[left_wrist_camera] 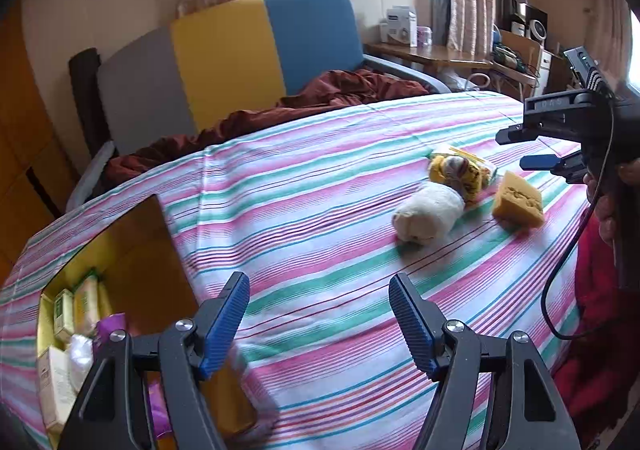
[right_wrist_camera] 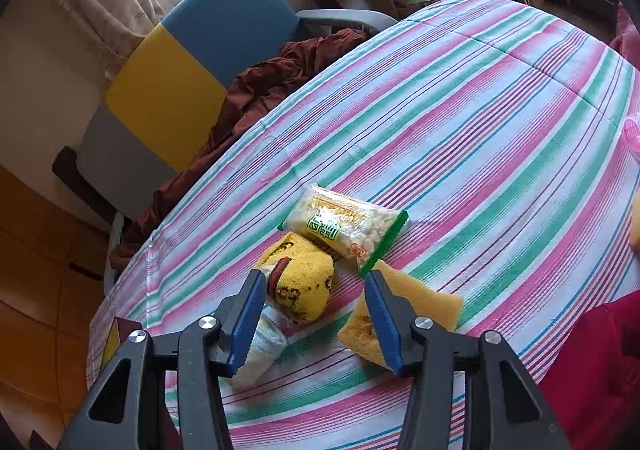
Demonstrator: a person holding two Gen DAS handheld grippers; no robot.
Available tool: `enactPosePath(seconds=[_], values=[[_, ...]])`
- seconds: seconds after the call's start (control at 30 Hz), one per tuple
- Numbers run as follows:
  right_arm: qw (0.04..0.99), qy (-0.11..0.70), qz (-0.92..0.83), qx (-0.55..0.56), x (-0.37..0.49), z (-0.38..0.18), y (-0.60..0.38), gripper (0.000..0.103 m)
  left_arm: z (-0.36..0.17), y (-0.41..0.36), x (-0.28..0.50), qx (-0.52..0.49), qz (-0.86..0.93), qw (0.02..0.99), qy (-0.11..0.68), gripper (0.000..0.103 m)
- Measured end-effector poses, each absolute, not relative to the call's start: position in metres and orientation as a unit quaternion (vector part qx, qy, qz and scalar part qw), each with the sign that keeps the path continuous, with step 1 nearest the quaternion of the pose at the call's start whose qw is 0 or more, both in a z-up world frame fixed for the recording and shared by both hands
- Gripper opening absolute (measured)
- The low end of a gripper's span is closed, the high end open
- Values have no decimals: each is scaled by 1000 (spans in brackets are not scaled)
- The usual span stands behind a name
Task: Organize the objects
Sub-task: 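Move both tools back toward the white sock and sponge on the sheet, then grasp the white knit sock with the left tool while the right tool grasps the sponge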
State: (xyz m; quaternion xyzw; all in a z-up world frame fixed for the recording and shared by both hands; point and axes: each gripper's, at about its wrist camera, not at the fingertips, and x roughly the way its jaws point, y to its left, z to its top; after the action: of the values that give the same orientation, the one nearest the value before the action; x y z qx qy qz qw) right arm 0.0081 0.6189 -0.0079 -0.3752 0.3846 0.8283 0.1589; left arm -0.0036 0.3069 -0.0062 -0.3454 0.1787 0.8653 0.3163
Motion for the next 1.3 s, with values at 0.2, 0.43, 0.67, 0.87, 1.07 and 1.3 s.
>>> enactPosePath(seconds=[0.2, 0.43, 0.67, 0.87, 1.07, 1.3], values=[[155, 427, 817, -356, 16, -11, 631, 52, -14, 346, -11, -358, 839, 360, 193, 73], [143, 429, 817, -358, 12, -11, 630, 52, -20, 393, -24, -362, 817, 400, 203, 80], [151, 473, 806, -322, 25, -13, 645, 52, -39, 445, -36, -367, 791, 433, 228, 84], [150, 478, 802, -327, 22, -15, 645, 52, -67, 464, -53, -402, 776, 432, 222, 70], [156, 478, 799, -331, 23, -18, 647, 52, -71, 438, -54, -422, 793, 416, 147, 65], [164, 476, 795, -339, 25, -19, 647, 52, -72, 380, -27, -426, 808, 394, 98, 65]])
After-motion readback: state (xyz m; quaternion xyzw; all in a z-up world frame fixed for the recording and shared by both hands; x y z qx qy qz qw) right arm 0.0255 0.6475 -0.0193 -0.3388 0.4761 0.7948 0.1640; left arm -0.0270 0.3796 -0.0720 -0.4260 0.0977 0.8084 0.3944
